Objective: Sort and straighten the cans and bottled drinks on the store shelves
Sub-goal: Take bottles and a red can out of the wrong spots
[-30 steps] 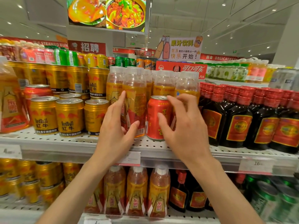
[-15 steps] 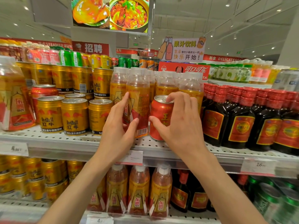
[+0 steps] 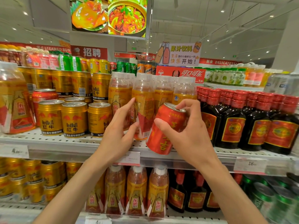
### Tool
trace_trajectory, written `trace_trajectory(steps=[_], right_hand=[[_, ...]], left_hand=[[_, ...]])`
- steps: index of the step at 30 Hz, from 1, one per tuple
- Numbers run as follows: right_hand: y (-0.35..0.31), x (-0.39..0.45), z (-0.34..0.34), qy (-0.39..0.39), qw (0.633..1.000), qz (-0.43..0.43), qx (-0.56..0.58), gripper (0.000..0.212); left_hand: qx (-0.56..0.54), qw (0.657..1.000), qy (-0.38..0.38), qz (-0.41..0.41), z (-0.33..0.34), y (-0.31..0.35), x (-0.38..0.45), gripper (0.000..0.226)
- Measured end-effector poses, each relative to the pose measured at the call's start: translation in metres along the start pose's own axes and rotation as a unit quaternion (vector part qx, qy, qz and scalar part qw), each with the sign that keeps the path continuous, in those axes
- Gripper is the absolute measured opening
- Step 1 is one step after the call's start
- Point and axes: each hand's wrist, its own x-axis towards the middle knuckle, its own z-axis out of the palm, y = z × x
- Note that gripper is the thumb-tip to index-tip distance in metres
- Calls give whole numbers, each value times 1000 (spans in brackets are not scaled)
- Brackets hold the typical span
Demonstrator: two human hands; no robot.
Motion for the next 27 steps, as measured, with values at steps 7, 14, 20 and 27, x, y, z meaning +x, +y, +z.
trace_trajectory(steps=[7, 14, 20, 27], right_hand=[[5, -18, -17, -1, 997, 43, 69, 50], [15, -52, -12, -36, 989, 84, 114, 51], [15, -85, 5, -16, 989, 107, 99, 52], [4, -125, 55, 6, 981, 176, 86, 50]], left_hand=[[-34, 999, -32, 3, 2, 5, -2, 56], [-40, 998, 34, -47, -3, 22, -29, 44], [-89, 988, 53, -112, -25, 26, -88, 39], [-135, 974, 32, -180, -71, -24, -134, 34]])
